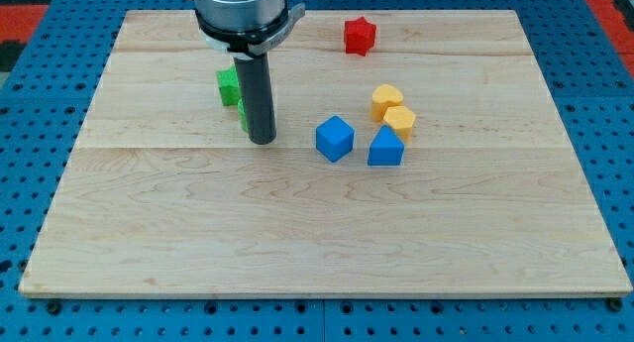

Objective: Place the green blocks diagonal to the each other

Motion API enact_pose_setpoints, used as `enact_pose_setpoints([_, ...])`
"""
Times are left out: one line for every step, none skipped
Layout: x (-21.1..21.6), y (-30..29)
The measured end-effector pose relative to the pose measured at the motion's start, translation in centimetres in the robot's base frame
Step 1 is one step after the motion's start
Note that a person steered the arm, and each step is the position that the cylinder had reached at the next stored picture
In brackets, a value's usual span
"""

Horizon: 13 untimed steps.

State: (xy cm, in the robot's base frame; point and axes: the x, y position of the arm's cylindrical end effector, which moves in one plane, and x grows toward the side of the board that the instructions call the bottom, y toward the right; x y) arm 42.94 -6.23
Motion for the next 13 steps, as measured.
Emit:
enact_pose_setpoints([-1.5, -0.3])
enact_pose_setpoints([-2.5, 0.8])
enact_pose_setpoints([-3.4, 4.0])
enact_pose_setpoints([-6.8, 2.5])
enact_pose_setpoints([-9.4, -0.8])
enact_pose_setpoints([-8.7, -3.9])
enact_pose_setpoints([-7.0, -5.0])
enact_pose_setpoints([-5.5, -3.9])
enact_pose_setpoints([-5.3, -3.9])
enact_pose_setpoints([-3.9, -3.7])
enact_pose_setpoints([-3.3, -6.6])
enact_pose_setpoints([-4.4, -11.9])
enact_pose_setpoints([-6.0, -14.5])
